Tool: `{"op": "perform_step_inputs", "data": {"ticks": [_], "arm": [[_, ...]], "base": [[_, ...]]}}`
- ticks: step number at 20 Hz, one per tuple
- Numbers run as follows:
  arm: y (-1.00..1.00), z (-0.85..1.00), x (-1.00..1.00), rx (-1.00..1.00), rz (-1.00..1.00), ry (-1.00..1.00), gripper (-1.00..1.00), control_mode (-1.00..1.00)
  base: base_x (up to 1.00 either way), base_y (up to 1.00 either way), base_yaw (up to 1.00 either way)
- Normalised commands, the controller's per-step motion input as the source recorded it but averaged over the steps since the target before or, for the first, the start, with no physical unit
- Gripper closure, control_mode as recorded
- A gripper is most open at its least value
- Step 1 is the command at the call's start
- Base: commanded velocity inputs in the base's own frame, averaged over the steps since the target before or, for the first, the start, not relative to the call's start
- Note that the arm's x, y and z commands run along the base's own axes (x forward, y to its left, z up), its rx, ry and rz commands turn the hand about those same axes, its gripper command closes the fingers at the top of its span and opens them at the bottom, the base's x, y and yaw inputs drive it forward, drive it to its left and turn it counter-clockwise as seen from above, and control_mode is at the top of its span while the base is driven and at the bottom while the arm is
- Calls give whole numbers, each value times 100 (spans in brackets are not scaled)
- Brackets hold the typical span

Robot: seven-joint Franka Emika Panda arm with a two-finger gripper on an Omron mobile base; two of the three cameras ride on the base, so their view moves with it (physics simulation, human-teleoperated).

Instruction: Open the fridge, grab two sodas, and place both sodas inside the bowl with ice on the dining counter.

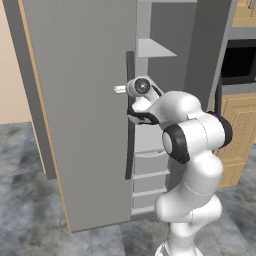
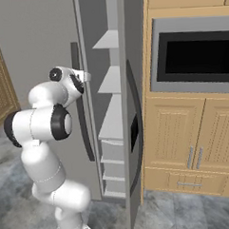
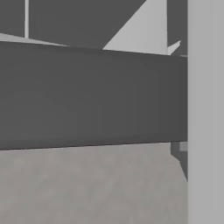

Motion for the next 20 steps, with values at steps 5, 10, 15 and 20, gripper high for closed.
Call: {"op": "perform_step_inputs", "data": {"ticks": [5,10,15,20], "arm": [[20,-2,-45,0,-1,0,100,-100],[57,-2,-82,0,-2,2,100,-100],[61,0,-98,10,0,4,100,-100],[68,0,-84,16,0,10,100,-100]], "base": [[0,0,0],[0,0,0],[0,0,0],[0,0,0]]}}
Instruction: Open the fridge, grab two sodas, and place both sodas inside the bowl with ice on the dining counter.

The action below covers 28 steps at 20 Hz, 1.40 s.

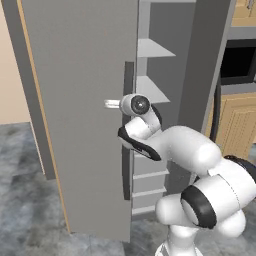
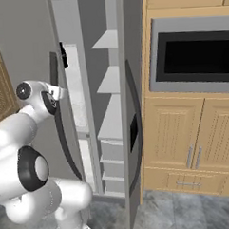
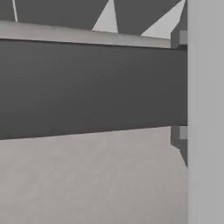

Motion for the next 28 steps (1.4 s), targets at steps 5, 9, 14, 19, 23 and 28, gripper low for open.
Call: {"op": "perform_step_inputs", "data": {"ticks": [5,9,14,19,23,28], "arm": [[84,-4,-59,9,3,9,100,-100],[93,-22,-54,6,6,5,-100,-100],[83,-16,-50,12,4,6,-100,-100],[5,51,-88,33,5,0,-100,-100],[-2,63,-84,35,1,0,-100,-100],[-38,58,-69,39,1,0,-100,-100]], "base": [[0,0,0],[0,0,0],[0,0,0],[0,0,0],[0,0,0],[0,0,0]]}}
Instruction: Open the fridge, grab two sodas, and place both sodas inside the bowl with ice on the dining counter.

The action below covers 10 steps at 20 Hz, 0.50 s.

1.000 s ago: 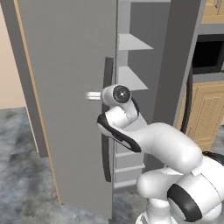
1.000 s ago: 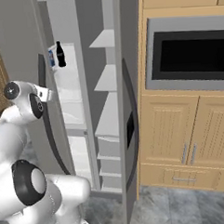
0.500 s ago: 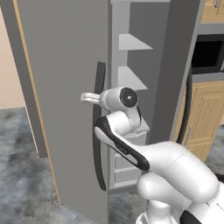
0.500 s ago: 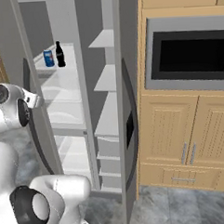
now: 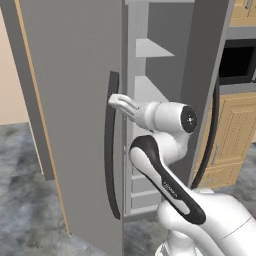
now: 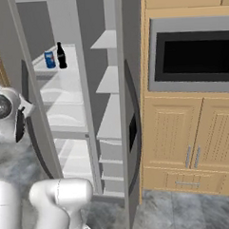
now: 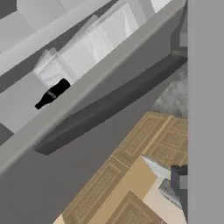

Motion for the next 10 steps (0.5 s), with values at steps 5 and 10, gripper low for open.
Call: {"op": "perform_step_inputs", "data": {"ticks": [5,10], "arm": [[-68,43,-16,44,1,1,-100,-100],[-68,21,19,37,3,12,-100,-100]], "base": [[0,0,0],[0,0,0]]}}
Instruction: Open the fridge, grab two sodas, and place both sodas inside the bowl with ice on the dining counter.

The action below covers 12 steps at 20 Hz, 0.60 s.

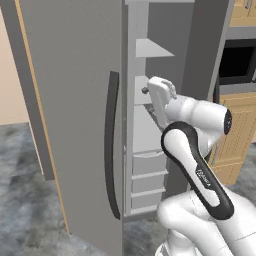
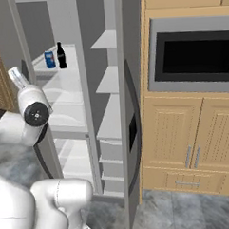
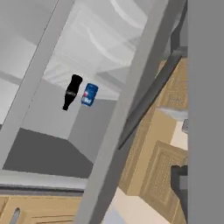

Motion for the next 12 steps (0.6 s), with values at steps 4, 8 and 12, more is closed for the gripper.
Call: {"op": "perform_step_inputs", "data": {"ticks": [4,8,12], "arm": [[-42,1,52,17,2,26,-100,-100],[-14,0,83,12,6,38,-100,-100],[1,0,72,6,14,23,-100,-100]], "base": [[0,0,0],[0,0,0],[0,0,0]]}}
